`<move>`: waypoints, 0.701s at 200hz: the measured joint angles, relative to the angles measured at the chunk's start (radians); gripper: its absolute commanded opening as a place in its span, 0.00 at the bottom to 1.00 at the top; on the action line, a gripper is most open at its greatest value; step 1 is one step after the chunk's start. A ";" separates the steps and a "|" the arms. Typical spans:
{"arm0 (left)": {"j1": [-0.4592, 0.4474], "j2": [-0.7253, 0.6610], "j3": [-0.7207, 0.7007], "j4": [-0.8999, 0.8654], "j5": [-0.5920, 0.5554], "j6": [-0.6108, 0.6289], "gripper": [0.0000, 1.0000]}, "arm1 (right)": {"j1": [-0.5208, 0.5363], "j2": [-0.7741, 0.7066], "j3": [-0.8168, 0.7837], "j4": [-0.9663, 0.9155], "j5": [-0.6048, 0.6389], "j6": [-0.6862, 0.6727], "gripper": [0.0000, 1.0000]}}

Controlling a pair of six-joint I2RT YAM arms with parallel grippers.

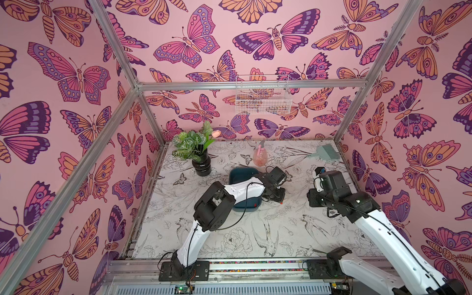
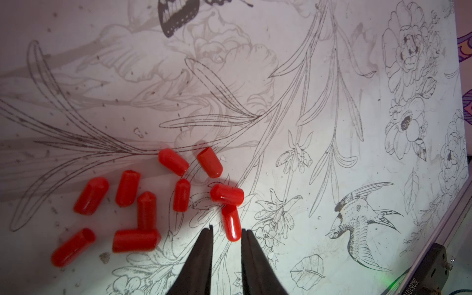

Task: Take the screw protection sleeves out of the storage box
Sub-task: Place the screw protection sleeve at the center of the board.

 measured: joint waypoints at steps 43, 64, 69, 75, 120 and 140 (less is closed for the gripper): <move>0.000 -0.001 0.008 -0.003 -0.010 0.010 0.26 | 0.000 0.000 0.000 0.000 0.000 0.000 0.32; 0.000 -0.015 0.010 -0.013 -0.018 0.017 0.26 | 0.000 0.000 0.000 0.000 0.000 0.000 0.32; 0.000 -0.020 0.010 -0.016 -0.019 0.018 0.27 | 0.000 0.000 0.000 0.000 0.000 0.000 0.32; 0.000 -0.026 0.010 -0.019 -0.022 0.018 0.27 | 0.000 0.000 0.000 0.000 0.000 0.000 0.32; 0.019 -0.196 -0.016 -0.031 -0.063 0.032 0.29 | 0.000 0.000 0.000 0.000 0.000 0.000 0.32; 0.035 -0.285 -0.049 -0.024 -0.079 0.033 0.30 | 0.000 0.000 0.000 0.000 0.000 0.000 0.32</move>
